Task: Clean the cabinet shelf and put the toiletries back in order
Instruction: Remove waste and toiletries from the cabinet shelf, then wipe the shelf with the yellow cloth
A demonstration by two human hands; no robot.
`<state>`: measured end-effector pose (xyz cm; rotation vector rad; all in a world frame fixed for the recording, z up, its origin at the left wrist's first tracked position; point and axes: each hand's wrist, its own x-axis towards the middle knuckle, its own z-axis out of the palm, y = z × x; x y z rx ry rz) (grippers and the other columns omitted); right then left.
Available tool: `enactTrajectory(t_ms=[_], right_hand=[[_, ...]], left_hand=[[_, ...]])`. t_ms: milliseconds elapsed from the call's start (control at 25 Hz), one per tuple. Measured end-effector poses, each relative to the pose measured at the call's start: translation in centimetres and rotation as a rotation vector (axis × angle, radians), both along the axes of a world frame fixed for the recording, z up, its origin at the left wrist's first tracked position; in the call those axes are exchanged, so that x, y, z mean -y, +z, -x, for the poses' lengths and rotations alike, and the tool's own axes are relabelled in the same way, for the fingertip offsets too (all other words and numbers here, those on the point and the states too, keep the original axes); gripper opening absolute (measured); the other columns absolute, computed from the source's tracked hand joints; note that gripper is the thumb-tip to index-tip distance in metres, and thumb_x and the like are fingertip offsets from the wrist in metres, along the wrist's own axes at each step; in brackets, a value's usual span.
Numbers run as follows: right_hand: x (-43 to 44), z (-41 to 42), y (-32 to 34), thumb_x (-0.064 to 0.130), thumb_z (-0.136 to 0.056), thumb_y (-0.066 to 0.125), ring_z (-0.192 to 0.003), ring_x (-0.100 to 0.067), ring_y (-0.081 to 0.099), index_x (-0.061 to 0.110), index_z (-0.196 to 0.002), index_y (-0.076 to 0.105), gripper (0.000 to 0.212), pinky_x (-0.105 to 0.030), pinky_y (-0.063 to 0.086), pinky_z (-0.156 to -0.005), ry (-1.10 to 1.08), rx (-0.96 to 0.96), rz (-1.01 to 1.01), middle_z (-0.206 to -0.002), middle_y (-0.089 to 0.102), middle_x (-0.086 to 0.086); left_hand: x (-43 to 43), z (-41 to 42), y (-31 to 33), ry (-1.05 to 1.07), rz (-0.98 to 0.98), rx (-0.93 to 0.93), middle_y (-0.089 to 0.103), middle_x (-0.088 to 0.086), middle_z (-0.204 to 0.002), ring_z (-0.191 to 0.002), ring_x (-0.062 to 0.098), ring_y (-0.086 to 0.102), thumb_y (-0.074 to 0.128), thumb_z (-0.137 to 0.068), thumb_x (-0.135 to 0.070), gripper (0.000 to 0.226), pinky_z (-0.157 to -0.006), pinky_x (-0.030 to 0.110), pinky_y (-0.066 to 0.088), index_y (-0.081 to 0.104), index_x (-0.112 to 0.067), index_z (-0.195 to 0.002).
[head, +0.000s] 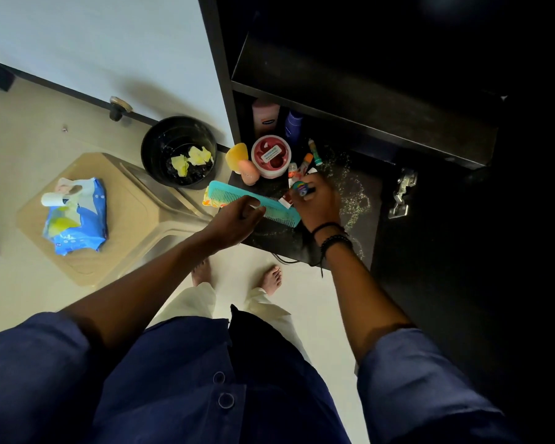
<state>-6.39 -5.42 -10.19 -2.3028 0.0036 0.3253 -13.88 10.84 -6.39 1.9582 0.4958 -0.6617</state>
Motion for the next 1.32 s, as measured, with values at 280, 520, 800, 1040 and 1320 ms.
enactTrajectory(t_ms=[280,520,800,1040,1320], right_hand=[[-5.1,0.9,-1.6,0.015,-0.076,0.072,-0.105,-0.033,0.058,0.004,-0.103,0.061,0.031,-0.037,0.049,-0.089,0.079,-0.071,0.081,-0.111,0.062,-0.018],[-4.0,1.9,-1.4,0.012,-0.08,0.068,-0.102,-0.031,0.057,0.004,-0.099,0.061,0.022,-0.035,0.047,-0.085,0.03,0.019,0.093,-0.108,0.061,-0.017],[-6.2,7.1,0.7,0.022,-0.087,0.063,-0.076,-0.016,0.049,0.008,-0.087,0.054,0.017,-0.03,0.043,-0.067,0.199,0.123,0.046,-0.087,0.057,-0.008],[-14.6,10.0,1.7,0.022,-0.086,0.063,-0.072,-0.018,0.053,0.011,-0.1,0.058,0.019,-0.026,0.043,-0.067,0.469,0.061,0.03,-0.09,0.057,-0.005],[-27.8,12.4,0.3,0.021,-0.087,0.062,-0.094,-0.025,0.061,0.011,-0.117,0.054,0.032,-0.032,0.048,-0.08,0.651,-0.121,0.052,-0.113,0.056,-0.008]], left_hand=[[-2.3,1.7,-0.8,0.081,0.009,-0.001,0.054,0.009,-0.131,-0.098,0.017,0.058,0.044,-0.098,-0.031,0.037,-0.075,0.026,0.054,0.049,-0.009,-0.128],[-3.0,2.4,-1.3,0.072,0.02,0.037,0.053,0.009,-0.131,-0.101,0.014,0.055,0.044,-0.099,-0.028,0.036,-0.081,0.026,0.051,0.049,-0.009,-0.129],[-5.6,5.1,-0.4,0.102,-0.021,0.116,0.057,0.009,-0.126,-0.101,0.014,0.055,0.045,-0.099,-0.03,0.035,-0.084,0.029,0.049,0.05,-0.011,-0.128],[-13.5,9.6,-0.8,0.359,-0.12,0.106,0.056,-0.003,-0.114,-0.097,0.014,0.057,0.049,-0.097,-0.029,0.032,-0.08,0.024,0.043,0.054,-0.011,-0.123],[-26.7,15.1,-3.8,0.55,-0.175,0.009,0.059,0.003,-0.119,-0.102,0.023,0.06,0.048,-0.096,-0.026,0.029,-0.088,0.033,0.046,0.056,-0.013,-0.121]])
